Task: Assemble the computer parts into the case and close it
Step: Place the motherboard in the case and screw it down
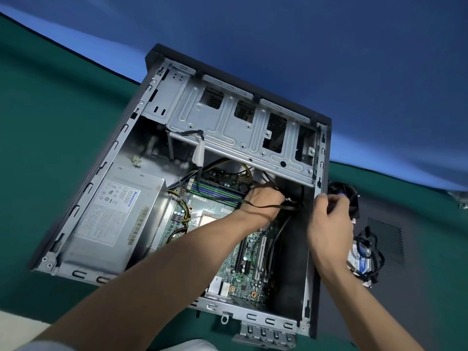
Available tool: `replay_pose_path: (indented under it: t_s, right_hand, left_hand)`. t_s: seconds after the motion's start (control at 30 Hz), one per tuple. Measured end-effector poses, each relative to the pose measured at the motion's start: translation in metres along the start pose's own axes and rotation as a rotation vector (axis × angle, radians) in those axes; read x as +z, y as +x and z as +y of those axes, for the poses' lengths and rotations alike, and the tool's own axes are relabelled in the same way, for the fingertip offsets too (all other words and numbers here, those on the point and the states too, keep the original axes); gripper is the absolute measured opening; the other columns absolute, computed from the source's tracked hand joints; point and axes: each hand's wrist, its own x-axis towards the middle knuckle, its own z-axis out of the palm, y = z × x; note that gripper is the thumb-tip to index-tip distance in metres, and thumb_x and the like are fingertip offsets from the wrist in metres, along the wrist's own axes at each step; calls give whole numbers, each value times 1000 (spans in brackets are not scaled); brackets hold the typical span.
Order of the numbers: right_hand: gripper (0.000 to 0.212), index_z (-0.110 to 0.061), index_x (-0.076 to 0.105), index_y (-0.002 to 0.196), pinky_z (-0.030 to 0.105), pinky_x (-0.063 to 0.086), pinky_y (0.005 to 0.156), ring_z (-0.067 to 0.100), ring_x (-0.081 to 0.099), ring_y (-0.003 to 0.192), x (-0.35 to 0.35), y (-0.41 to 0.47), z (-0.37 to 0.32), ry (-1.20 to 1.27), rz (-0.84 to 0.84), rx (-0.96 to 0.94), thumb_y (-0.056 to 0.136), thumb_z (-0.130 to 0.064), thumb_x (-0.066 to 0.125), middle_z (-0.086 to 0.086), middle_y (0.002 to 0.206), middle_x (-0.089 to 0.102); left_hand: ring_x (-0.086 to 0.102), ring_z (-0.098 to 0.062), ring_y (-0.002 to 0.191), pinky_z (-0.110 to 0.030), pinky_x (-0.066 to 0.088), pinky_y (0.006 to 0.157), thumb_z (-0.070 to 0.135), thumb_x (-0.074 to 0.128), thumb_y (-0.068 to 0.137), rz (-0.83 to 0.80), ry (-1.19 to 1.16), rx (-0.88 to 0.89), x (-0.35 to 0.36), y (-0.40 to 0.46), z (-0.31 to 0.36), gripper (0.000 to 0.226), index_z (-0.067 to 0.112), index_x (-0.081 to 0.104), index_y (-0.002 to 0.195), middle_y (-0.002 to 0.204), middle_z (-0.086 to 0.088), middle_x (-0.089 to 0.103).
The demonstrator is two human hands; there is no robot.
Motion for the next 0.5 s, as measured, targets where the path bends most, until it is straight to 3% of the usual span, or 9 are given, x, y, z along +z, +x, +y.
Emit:
replay_pose_path:
  t_s: [0.1, 0.17, 0.23, 0.33, 0.5]
  right_hand:
    - [13, -24, 42, 98, 33, 28, 64, 13, 48, 65, 0, 1, 1, 2, 0, 7, 96, -36, 37, -8, 73, 54]
    - [15, -23, 43, 97, 34, 27, 60, 7, 48, 64, 0, 1, 1, 1, -3, 11, 96, -36, 37, -7, 72, 54]
    - [16, -22, 45, 97, 33, 28, 57, 6, 49, 65, 0, 2, 2, 5, -10, 15, 96, -36, 37, -5, 72, 56]
    - [19, -20, 47, 96, 33, 33, 61, 12, 53, 66, 1, 2, 2, 18, -15, 10, 96, -36, 37, -2, 72, 58]
    - [19, -19, 48, 96, 34, 35, 64, 18, 54, 68, 1, 2, 2, 33, -20, 16, 96, -35, 37, -1, 72, 58]
  left_hand:
    - [60, -35, 86, -34, 43, 74, 0, 44, 88, -8, 101, 61, 3, 3, 1, 17, 6, 40, 72, 88, -23, 60]
    - [61, -36, 82, -34, 47, 73, -1, 45, 89, 2, 113, 104, 5, 7, -1, 21, 9, 38, 71, 84, -22, 59]
    - [62, -34, 78, -40, 52, 77, 0, 48, 88, 44, 96, 158, 6, 10, -4, 16, 7, 50, 74, 80, -19, 60]
    - [64, -34, 85, -41, 51, 86, 1, 54, 85, 128, 82, 215, 9, 12, -5, 13, -1, 66, 89, 90, -22, 66]
    - [63, -31, 94, -38, 49, 89, 5, 49, 88, 176, 129, 237, 15, 16, -8, 22, 3, 66, 102, 100, -17, 66]
